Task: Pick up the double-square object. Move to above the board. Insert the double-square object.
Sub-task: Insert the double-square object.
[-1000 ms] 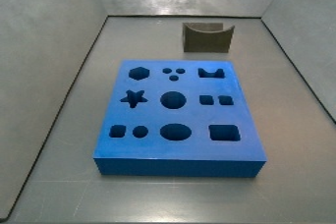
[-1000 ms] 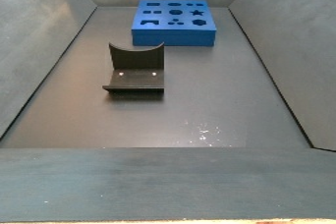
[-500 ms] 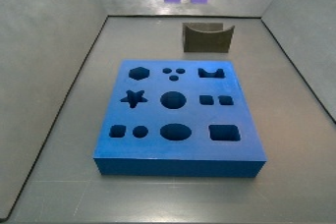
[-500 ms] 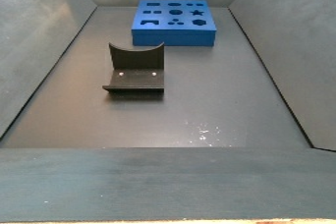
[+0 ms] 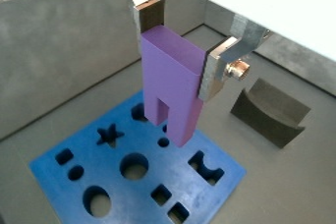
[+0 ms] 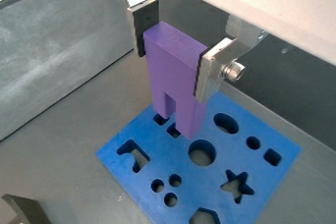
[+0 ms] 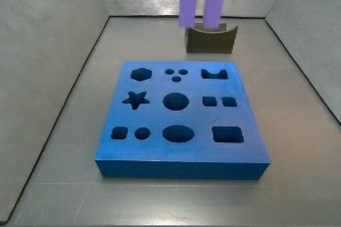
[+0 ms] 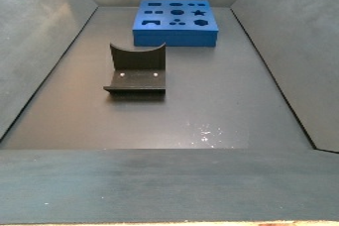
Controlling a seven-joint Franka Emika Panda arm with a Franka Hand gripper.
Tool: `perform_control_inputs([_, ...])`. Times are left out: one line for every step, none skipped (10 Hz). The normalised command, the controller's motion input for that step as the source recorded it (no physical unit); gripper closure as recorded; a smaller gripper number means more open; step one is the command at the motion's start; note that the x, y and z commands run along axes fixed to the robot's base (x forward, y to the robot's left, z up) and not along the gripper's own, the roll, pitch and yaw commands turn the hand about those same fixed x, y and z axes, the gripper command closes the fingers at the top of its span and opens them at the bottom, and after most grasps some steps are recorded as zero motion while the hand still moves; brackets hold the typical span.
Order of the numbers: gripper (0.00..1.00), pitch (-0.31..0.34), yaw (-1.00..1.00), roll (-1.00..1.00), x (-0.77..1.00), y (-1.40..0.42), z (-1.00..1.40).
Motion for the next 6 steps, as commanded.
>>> perform_control_inputs([1.0, -0.009, 0.14, 0.0, 0.54, -0.01, -0.38])
perform_control_inputs([1.0, -0.026, 0.12, 0.0, 0.54, -0.04, -0.32])
perform_control_inputs([1.0, -0.034, 0.1, 0.0, 0.52, -0.09, -0.29])
perform_control_inputs([1.0, -0.083, 0.06, 0.0, 0.41, -0.17, -0.31])
perform_control_inputs([1.0, -0.089, 0.06, 0.0, 0.4, -0.17, -0.32])
perform_control_inputs([1.0, -0.1, 0.05, 0.0, 0.38, -0.17, -0.33])
